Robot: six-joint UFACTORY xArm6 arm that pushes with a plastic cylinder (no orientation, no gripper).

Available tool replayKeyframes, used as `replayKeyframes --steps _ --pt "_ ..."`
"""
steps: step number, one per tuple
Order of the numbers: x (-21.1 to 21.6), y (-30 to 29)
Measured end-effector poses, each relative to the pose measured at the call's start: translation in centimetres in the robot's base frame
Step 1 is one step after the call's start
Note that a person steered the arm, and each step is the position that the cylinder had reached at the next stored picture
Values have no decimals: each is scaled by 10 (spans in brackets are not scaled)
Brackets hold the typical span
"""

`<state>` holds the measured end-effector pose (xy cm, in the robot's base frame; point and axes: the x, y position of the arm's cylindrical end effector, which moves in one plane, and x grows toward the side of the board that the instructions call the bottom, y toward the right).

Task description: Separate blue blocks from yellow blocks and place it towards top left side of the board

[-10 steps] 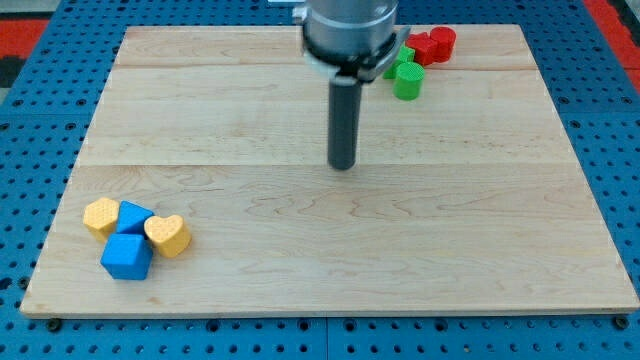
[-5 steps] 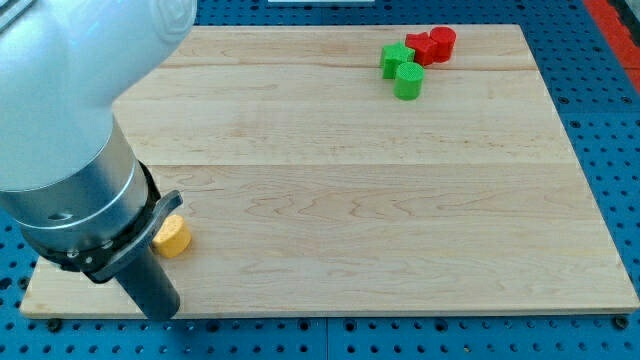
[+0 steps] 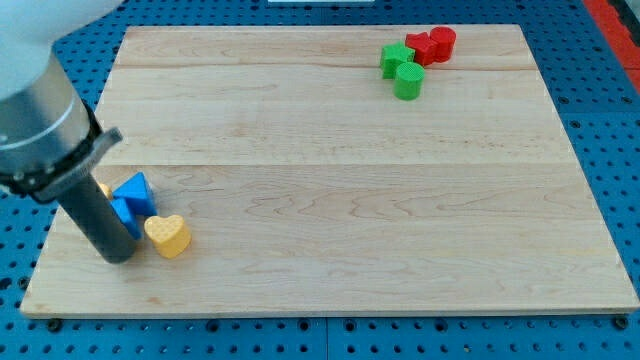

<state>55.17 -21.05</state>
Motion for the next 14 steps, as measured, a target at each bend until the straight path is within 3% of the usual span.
replayKeyframes --steps 1,2,3,7,11,13,14 --pt "-1 -6" --pt "28 -39" --pt "9 -71" --pt "-43 27" --pt "-20 9" --pt "-22 -45" --pt "-41 -38"
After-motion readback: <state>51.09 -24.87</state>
